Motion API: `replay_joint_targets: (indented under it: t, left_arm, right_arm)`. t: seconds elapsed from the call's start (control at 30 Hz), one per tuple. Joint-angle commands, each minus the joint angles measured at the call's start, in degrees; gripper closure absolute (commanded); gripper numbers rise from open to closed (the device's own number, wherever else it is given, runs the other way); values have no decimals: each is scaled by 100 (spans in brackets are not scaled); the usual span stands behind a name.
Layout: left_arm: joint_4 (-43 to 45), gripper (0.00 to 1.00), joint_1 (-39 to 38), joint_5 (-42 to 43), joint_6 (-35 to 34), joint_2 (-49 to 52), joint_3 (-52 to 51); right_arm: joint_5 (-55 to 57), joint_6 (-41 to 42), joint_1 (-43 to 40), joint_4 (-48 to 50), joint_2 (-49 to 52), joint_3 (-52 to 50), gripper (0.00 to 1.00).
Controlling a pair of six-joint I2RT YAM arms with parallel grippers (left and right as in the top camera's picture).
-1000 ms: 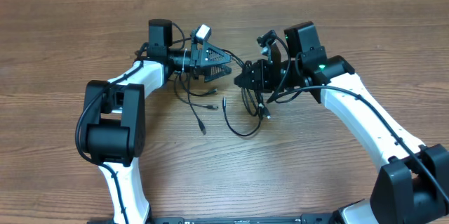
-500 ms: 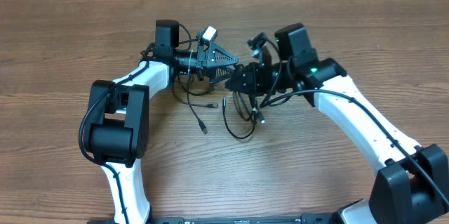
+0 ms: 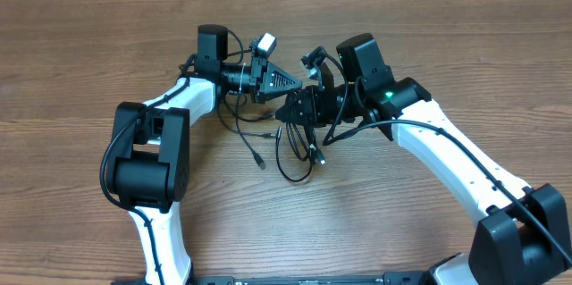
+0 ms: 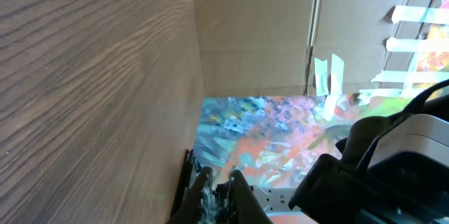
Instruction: Untangle cables
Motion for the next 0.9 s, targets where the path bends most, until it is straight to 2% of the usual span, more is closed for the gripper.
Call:
replay_joint_targets:
  t: [0.0,0.13,0.53,0.87]
  left_arm:
    - [15,96,-22,-109,133,66,63]
    - [15,96,7,-59,133,66,63]
    - [42,96,304,363,166,66,63]
    - [39,96,579,459,243,66,63]
  right_arm:
    - [481,4,0,-48,-15,-2,96]
    - [1202,96,-11,-350,-15,-2,96]
    - [4546,785,-11,-1764,-15,-2,96]
    - [5213,791,-11,-2068,-13,-15,96]
